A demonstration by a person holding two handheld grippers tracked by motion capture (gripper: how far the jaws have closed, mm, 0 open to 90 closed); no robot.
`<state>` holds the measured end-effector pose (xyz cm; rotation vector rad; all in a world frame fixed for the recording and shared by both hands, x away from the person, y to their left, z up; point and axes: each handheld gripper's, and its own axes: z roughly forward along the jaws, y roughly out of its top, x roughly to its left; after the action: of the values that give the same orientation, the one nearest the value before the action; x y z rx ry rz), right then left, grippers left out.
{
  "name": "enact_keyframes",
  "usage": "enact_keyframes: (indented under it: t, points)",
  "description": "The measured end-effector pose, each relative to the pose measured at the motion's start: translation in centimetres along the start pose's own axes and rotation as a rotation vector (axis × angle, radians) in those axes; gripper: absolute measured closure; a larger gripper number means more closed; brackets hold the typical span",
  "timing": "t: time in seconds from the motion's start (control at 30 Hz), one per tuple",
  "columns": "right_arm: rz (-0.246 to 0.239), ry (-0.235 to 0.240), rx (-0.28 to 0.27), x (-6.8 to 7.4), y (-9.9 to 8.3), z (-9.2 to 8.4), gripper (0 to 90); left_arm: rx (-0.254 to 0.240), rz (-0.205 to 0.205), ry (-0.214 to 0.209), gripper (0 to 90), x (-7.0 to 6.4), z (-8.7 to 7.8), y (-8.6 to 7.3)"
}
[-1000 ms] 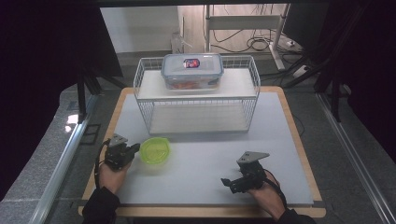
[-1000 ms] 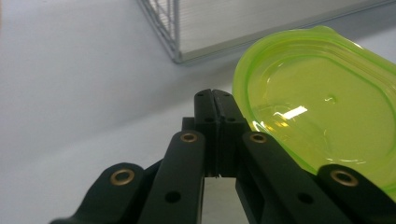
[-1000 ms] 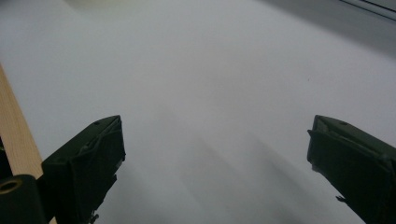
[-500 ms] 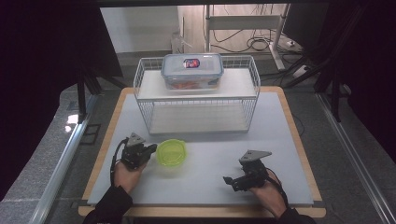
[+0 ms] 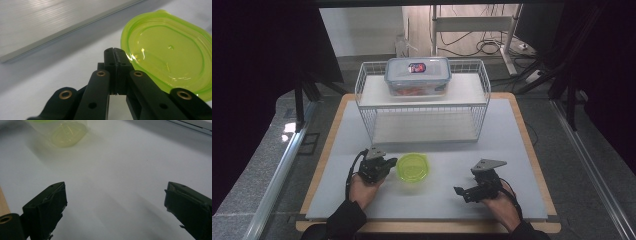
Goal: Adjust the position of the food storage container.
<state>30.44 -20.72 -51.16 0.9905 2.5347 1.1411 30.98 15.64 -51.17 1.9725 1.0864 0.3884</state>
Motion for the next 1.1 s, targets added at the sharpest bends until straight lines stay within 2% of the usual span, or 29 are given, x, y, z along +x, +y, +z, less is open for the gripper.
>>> enact_keyframes:
  t: [0.4, 0.57, 0.9, 1.1]
  points:
    - [-0.003, -0.007, -0.005, -0.2, 0.0, -0.1, 4.1, -0.003, 0.015, -0.067, 90.0, -2.1, 0.9, 0.4]
    - [-0.002, -0.008, -0.001, -0.2, -0.1, -0.1, 4.1, 0.0, 0.033, -0.087, 90.0, -2.8, 1.2, 0.4]
    - [0.0, -0.008, -0.002, -0.3, -0.1, -0.1, 4.1, 0.004, 0.057, -0.073, 89.9, -2.7, 1.0, 0.4]
    - [-0.001, -0.007, 0.0, -0.4, -0.1, -0.2, 4.2, -0.006, 0.053, -0.058, 87.2, -2.2, 0.7, 0.3]
